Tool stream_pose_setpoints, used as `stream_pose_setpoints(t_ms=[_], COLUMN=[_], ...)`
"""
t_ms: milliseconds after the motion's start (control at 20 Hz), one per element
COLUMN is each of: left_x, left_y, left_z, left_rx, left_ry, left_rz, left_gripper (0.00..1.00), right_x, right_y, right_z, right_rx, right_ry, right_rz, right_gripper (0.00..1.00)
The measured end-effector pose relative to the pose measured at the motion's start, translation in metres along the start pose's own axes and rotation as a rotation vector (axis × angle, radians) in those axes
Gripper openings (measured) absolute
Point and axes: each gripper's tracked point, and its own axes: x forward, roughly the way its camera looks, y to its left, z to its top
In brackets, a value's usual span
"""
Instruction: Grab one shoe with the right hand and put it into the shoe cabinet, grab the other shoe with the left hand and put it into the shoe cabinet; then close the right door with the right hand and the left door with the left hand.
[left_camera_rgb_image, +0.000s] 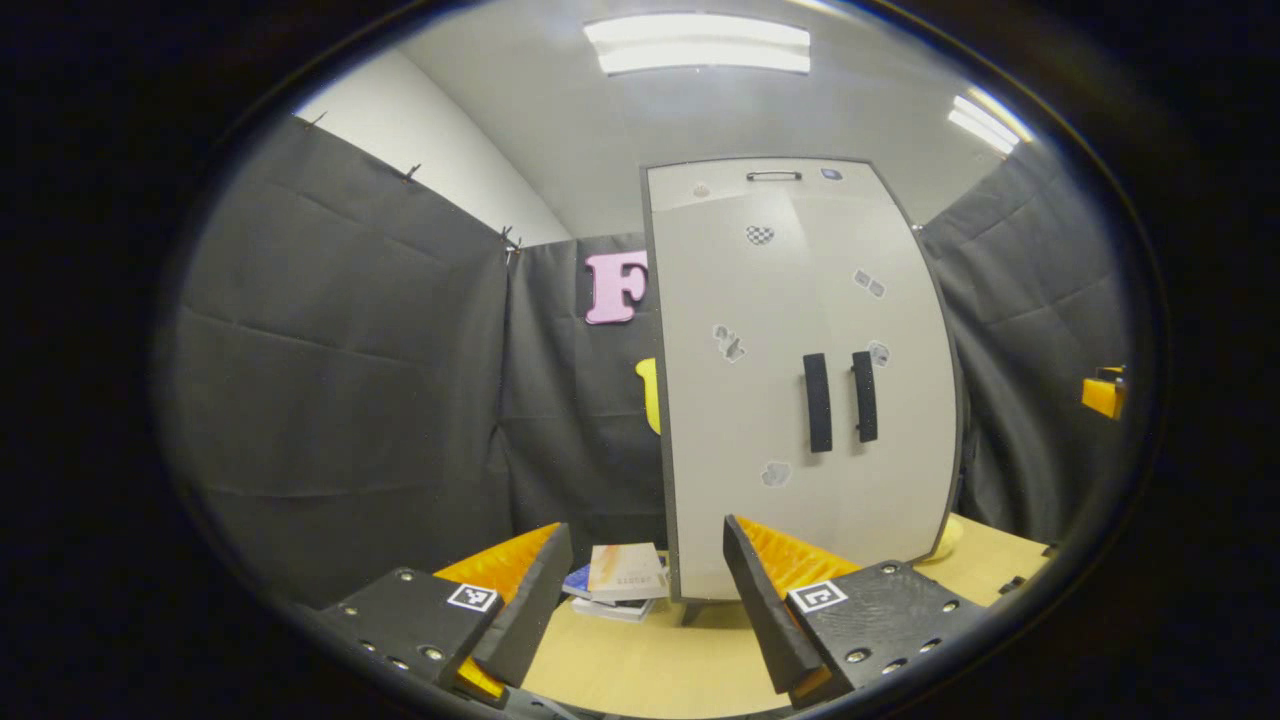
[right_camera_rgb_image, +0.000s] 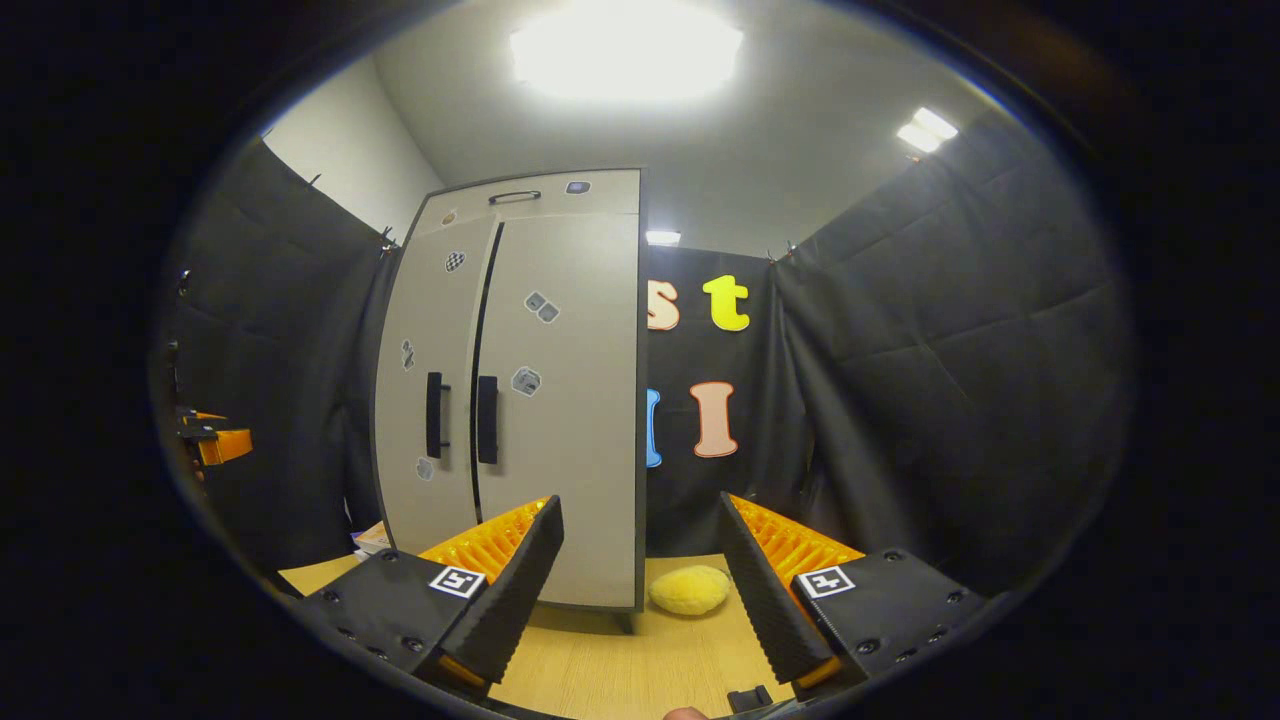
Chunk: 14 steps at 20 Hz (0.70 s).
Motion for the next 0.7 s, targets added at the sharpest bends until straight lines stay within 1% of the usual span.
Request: stream_pose_setpoints(t_ms=[200,250,350,400,700], left_x=[0.0010,0.0008,0.0012,0.0012,0.0013], left_y=[-0.0022,-0.0018,-0.0009,-0.0002,0.0021], left_z=[-0.0020,-0.0027,-0.0031,-0.0038,-0.0059], left_rx=[0.011,0.011,0.011,0.011,0.014], left_ry=[0.003,0.004,0.003,0.003,0.004], left_rz=[-0.004,-0.005,-0.008,-0.006,-0.003], left_gripper=[0.92,0.89,0.89,0.92,0.92], right_x=[-0.0006,-0.0006,-0.0015,-0.0005,-0.0016], right_y=[0.0008,-0.0002,-0.0003,0.0011,0.0041], right_z=[0.0000,-0.0002,-0.0004,0.0001,-0.0007], right_rx=[0.006,0.008,0.007,0.006,0.007], right_ry=[-0.002,-0.003,-0.002,-0.002,-0.008], right_rz=[-0.004,-0.004,-0.006,-0.007,-0.005], right_gripper=[0.98,0.96,0.98,0.98,0.98])
